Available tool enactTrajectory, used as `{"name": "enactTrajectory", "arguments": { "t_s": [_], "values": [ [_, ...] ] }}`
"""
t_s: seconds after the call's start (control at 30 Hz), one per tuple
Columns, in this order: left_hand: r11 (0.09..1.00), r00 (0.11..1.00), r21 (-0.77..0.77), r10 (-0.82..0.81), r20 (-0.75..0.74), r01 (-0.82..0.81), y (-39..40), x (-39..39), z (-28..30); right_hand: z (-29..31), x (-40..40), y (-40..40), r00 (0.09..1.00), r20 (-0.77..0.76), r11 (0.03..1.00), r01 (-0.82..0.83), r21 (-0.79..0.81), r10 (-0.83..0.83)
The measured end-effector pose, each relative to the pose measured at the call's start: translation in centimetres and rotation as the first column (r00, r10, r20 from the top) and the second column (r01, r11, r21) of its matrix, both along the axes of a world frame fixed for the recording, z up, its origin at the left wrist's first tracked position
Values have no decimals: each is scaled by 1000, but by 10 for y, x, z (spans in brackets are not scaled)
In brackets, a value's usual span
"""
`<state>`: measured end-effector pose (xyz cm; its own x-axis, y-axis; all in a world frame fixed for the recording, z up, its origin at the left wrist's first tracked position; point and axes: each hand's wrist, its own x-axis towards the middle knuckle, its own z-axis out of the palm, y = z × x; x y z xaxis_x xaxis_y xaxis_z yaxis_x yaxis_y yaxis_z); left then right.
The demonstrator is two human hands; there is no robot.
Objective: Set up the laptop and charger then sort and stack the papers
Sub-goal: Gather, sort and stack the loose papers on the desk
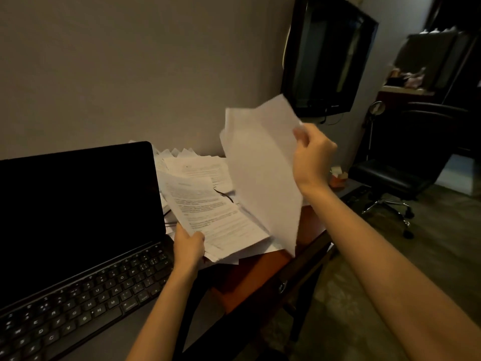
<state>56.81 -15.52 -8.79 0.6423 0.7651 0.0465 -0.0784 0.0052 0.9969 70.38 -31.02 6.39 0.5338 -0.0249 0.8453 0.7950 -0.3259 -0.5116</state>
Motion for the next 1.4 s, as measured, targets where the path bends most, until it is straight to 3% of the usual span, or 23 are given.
{"name": "enactTrajectory", "arguments": {
  "t_s": [0.07, 0.17, 0.27, 0.4, 0.5, 0.73, 0.8, 0.93, 0.97, 1.1, 1.17, 1.27, 1.4],
  "values": [
    [1000, 1000, -23, -16, -1, 16, -2, 0, 0, 5, -12, -1, 995, 89, 997, -48, 55, 43],
    [996, 1000, -91, -3, -7, 3, -3, 1, 1, -17, -27, 3, 971, 186, 989, -148, -17, 149],
    [979, 999, -205, 10, -39, -18, 0, -2, 4, -56, -42, 6, 945, 97, 949, -303, -86, 311],
    [890, 999, -455, 39, 5, -32, 9, -6, 10, -103, -46, -2, 872, -81, 867, -489, -95, 483],
    [853, 999, -522, 25, 45, 2, 11, -11, 13, -113, -44, -15, 807, -197, 807, -582, -100, 557],
    [893, 995, -438, -97, 32, 101, 14, -16, 18, -105, -29, -50, 647, -538, 717, -689, -108, 540],
    [885, 990, -443, -130, 52, 140, 17, -19, 18, -102, -26, -60, 565, -598, 684, -729, -38, 569],
    [851, 925, -432, -147, 352, 300, 19, -25, 28, -100, -22, -72, 476, -580, 654, -745, 133, 661],
    [851, 912, -419, -152, 380, 317, 19, -24, 31, -100, -20, -73, 502, -550, 668, -731, 144, 668],
    [861, 953, -444, -133, 272, 247, 20, -20, 30, -87, -23, -68, 535, -487, 693, -682, 234, 690],
    [850, 953, -461, -142, 269, 257, 19, -17, 30, -82, -23, -68, 492, -475, 655, -702, 279, 729],
    [798, 929, -488, -238, 283, 354, 12, -17, 27, -79, -20, -74, 407, -548, 627, -718, 303, 731],
    [818, 979, -540, -180, 91, 201, 4, -27, 15, -96, -17, -82, 359, -704, 660, -722, 205, 612]
  ]
}}
